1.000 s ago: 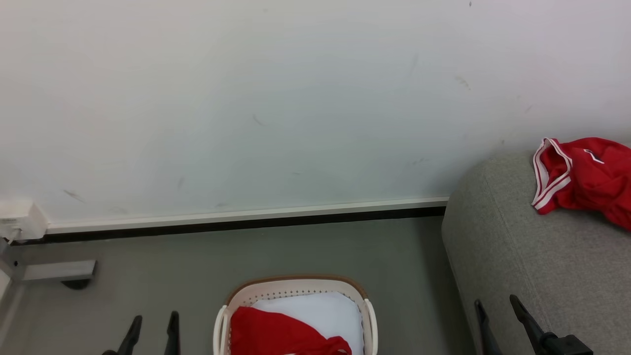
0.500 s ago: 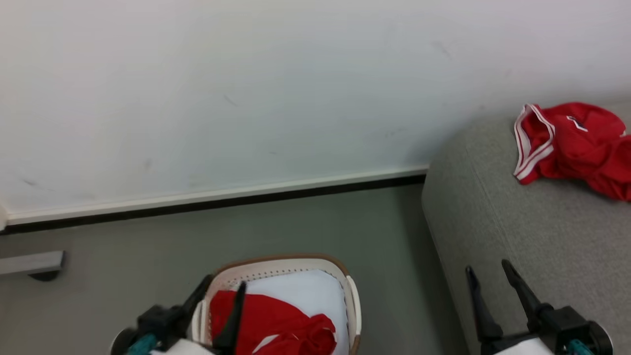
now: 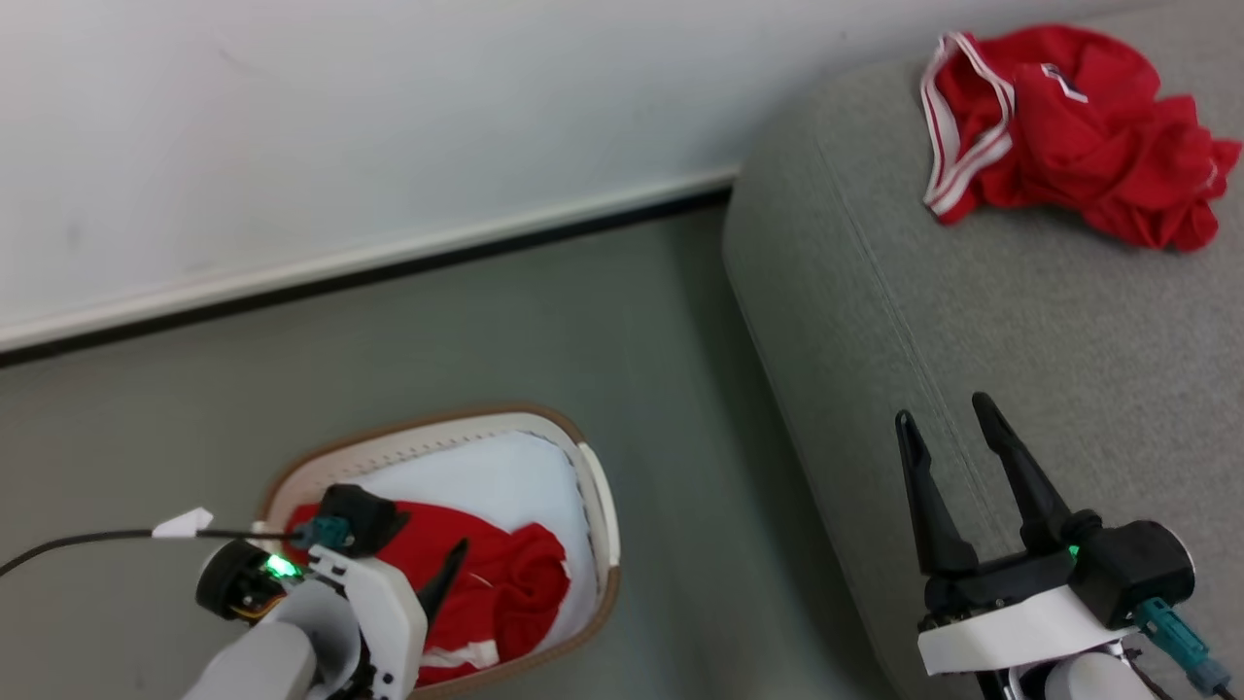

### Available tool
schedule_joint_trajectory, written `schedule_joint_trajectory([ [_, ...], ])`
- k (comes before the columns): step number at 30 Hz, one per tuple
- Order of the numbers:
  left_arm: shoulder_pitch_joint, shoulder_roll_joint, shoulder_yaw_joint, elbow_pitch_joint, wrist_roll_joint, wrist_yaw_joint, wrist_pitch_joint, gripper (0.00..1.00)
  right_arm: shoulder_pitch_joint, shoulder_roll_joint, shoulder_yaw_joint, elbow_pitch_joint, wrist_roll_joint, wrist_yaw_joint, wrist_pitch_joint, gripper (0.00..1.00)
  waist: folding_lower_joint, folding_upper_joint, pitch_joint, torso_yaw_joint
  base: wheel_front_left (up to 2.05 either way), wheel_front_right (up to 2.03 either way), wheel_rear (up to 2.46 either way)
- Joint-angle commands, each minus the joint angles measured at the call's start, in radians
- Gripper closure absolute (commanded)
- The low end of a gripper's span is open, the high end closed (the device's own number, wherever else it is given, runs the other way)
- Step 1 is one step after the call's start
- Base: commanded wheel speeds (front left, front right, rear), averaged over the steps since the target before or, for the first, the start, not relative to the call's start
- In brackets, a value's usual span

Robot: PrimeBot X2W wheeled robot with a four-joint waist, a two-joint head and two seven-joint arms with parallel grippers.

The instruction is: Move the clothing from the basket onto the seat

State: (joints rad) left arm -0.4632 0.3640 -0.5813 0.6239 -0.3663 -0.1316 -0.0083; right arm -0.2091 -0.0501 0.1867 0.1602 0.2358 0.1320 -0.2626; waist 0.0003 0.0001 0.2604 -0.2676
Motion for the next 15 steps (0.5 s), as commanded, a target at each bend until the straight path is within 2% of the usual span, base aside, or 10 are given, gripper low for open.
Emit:
schedule_joint_trajectory([
  [1, -0.040, 0.026, -0.034, 0.034, -0.026, 0.002, 0.038, 0.00, -0.025, 0.000, 0.000, -0.022, 0.016, -0.003, -0.003, 0.00, -0.0003, -0.0001, 0.114, -0.085, 0.00, 0.00, 0.00],
  [6, -0.112, 0.076, -0.116, 0.095, -0.091, 0.002, 0.116, 0.00, -0.052, 0.000, 0.006, -0.070, 0.044, -0.003, -0.003, 0.00, -0.0003, -0.0001, 0.216, -0.124, 0.00, 0.00, 0.00],
  [15, -0.201, 0.140, -0.173, 0.194, -0.161, 0.002, 0.170, 0.00, -0.101, 0.000, 0.021, -0.146, 0.098, -0.003, -0.003, 0.00, -0.0003, -0.0001, 0.353, -0.160, 0.00, 0.00, 0.00],
])
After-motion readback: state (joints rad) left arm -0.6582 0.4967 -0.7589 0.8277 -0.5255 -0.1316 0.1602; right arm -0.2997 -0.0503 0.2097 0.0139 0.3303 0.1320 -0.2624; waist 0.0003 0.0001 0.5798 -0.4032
